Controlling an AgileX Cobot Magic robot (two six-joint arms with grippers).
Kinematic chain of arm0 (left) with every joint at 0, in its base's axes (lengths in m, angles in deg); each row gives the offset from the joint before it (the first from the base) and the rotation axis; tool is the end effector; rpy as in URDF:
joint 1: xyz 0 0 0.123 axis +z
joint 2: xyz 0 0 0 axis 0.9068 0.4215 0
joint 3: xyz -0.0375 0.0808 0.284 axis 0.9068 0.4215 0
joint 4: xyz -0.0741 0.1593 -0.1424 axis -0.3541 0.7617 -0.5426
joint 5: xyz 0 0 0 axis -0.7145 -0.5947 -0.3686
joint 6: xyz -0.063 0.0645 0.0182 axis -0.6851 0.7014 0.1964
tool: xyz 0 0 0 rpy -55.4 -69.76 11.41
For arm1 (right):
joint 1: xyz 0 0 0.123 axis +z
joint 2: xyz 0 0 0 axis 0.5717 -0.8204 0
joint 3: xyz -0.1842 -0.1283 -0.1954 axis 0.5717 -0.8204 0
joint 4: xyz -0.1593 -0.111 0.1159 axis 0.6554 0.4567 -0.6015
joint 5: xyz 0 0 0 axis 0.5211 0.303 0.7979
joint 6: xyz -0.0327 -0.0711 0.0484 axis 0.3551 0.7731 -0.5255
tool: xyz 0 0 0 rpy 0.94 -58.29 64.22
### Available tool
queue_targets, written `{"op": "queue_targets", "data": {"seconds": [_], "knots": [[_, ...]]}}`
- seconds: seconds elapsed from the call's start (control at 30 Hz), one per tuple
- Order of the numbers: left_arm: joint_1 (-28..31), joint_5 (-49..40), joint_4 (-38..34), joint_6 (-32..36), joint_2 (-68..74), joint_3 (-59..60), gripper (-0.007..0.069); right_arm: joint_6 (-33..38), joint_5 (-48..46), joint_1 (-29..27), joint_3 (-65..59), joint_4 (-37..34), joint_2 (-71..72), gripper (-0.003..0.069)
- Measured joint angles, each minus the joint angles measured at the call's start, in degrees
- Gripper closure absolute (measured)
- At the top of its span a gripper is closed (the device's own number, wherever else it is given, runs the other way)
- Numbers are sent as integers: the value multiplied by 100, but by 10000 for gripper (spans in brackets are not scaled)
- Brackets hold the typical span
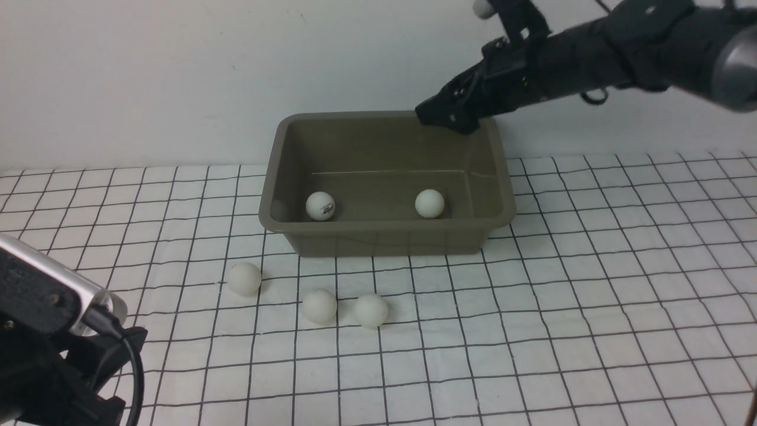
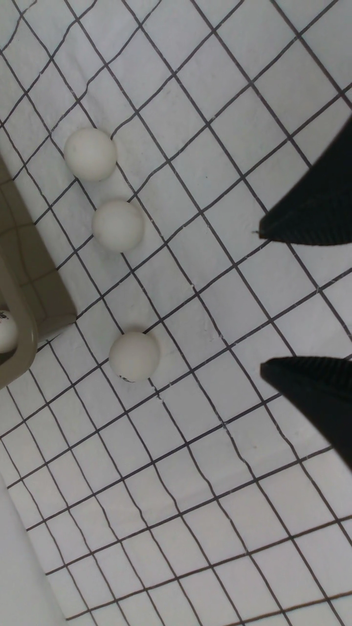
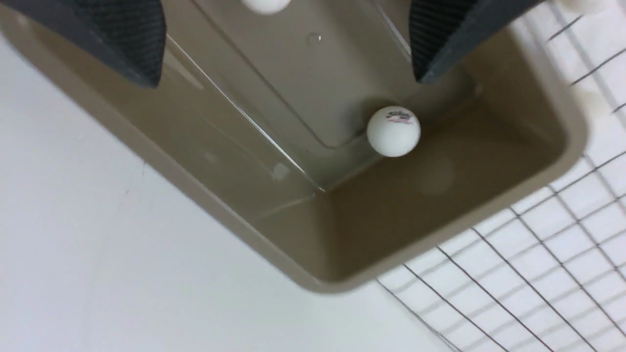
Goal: Put the table tennis balls into the box on the white checkered tablecloth.
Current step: 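Reach for and grasp a ping pong ball on the table beside the basket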
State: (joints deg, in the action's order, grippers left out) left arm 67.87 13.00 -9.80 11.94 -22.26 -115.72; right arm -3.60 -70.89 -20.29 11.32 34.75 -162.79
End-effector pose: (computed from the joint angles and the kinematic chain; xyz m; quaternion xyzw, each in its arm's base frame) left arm 0.1048 -0.0257 0.2860 0.2077 0.8667 -0.0647 0.4489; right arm 0.4134 0.1612 0.3180 -0.4053 0.7758 0.2324 0.4242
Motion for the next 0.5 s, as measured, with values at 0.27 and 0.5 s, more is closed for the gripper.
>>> {"op": "queue_targets", "data": {"seconds": [0.27,0.5], "knots": [[0,-85,-248,0,0,0,336,-932,-1274,-32,44,1479,737,96],[-100,-565,-1872,869,261,-64,336,-1820,-1713,-43,44,2249,1280,110]]}}
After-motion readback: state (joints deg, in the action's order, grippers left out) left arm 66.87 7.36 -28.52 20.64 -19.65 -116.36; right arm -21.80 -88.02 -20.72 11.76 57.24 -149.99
